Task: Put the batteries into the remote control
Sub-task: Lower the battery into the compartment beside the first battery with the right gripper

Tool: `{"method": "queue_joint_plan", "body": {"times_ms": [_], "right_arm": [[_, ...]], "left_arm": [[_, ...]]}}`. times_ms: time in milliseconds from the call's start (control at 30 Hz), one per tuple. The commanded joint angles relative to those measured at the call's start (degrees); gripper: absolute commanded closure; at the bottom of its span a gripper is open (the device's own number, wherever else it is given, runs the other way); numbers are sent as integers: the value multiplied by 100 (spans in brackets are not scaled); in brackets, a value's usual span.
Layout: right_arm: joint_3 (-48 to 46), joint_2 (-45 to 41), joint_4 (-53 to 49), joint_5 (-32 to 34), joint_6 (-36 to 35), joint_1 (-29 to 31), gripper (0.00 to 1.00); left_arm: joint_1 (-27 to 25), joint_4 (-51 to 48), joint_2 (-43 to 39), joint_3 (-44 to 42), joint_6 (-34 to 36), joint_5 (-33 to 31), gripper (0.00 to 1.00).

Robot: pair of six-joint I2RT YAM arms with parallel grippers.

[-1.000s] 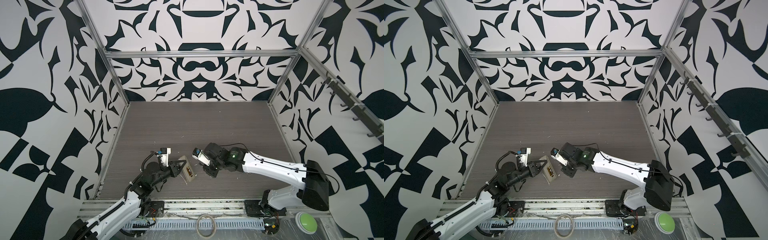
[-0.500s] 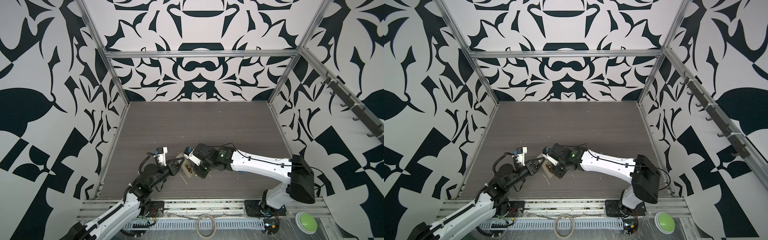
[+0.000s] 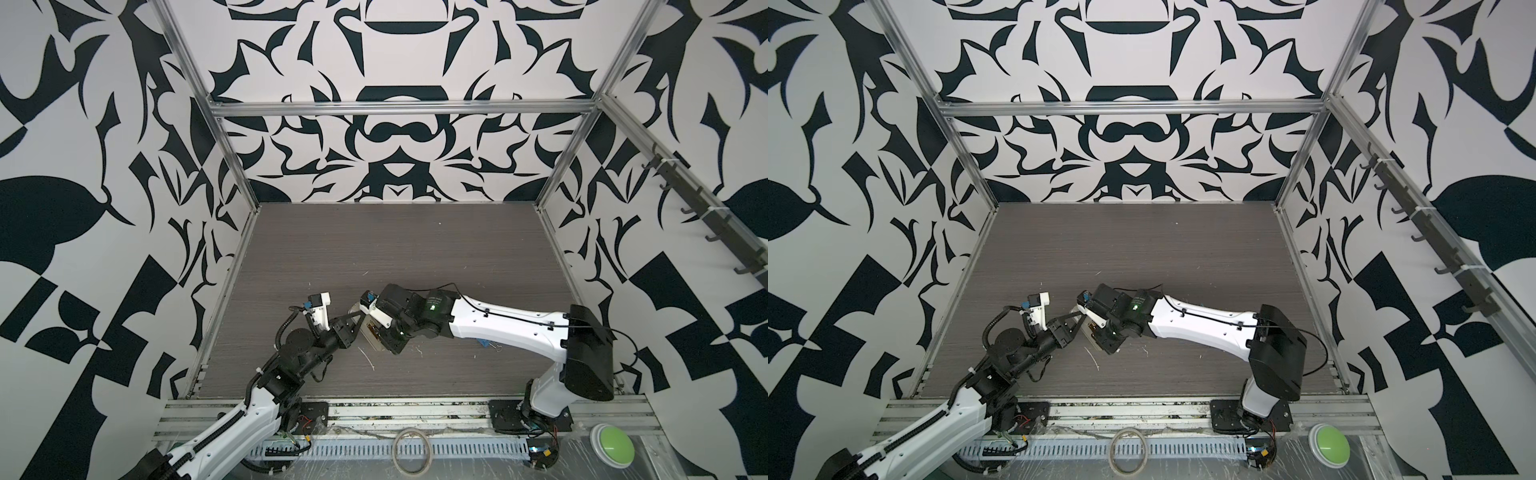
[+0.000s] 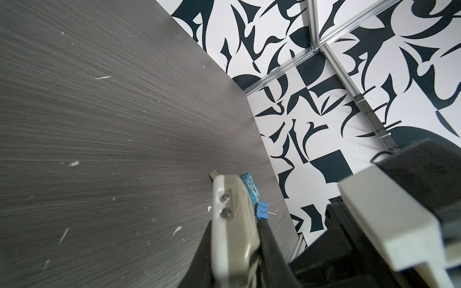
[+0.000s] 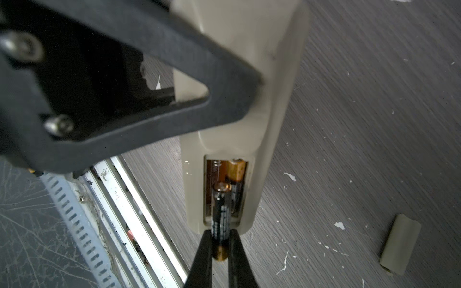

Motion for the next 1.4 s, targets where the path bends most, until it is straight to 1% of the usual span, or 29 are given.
{"method": "queue_joint_plan", "body": {"times_ms": [0,533,733,767,933,1000,1233,1367], "right_arm": [[276,-12,-130,117,63,47,100],[652,380,-294,247,115,81,100],[711,433,-309,128,137,83,100],[710,427,-309,113,135,84,99],[678,354,-262,54,145,93,88],[649,331,-242,58,138,102,85],[658,293,-250,72,136,144,78],[655,247,-259,89,141,149,77]], "left_arm": [[1,195,-14,-170,-60,-68,100],[-3,381,62,-260,-177,24,100],[-3,331,-74,-275,-309,41,100],[-2,310,-101,-275,-331,51,100],[-3,297,-178,-276,-440,51,100],[-3,292,-187,-275,-466,51,100],[-3,299,-203,-275,-564,57,100],[-3,307,-181,-275,-591,-4,100]]}}
